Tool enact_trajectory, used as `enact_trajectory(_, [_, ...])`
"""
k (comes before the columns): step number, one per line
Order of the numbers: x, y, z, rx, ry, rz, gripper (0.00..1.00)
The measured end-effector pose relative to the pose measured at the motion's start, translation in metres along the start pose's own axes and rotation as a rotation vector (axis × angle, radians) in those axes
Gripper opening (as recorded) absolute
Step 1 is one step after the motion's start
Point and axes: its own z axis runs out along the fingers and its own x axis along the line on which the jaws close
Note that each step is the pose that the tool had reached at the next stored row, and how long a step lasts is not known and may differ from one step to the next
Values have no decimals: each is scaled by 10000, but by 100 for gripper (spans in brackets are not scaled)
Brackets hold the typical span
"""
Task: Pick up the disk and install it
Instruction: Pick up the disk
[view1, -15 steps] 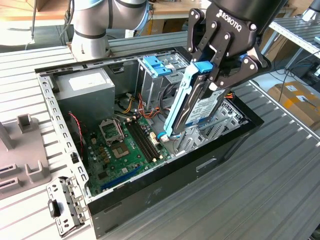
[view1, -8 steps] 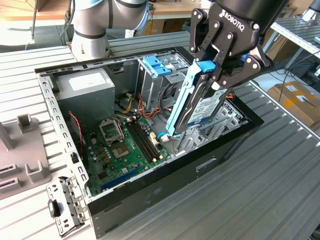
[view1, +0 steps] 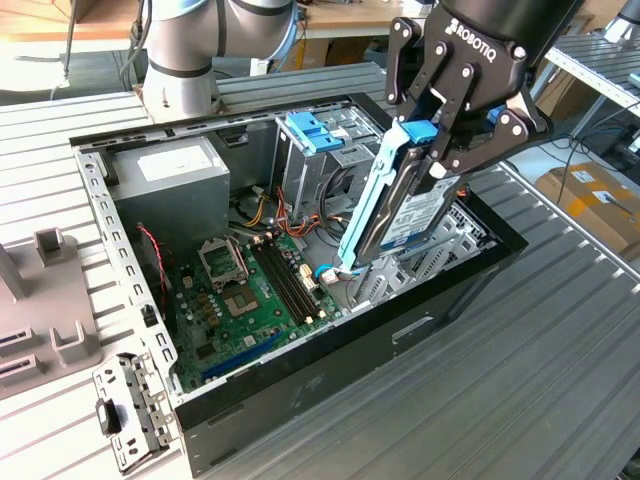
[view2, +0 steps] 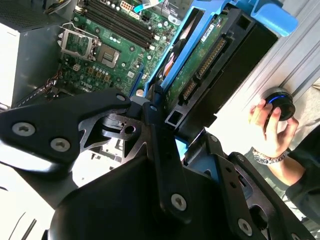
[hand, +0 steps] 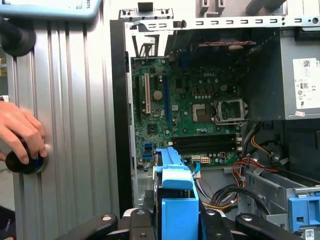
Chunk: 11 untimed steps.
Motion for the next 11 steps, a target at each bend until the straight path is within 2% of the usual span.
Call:
enact_trajectory(8, [-6, -80, -1, 2, 21, 0, 36])
enact_trajectory(11, [-10, -137, -2, 1, 22, 1, 36])
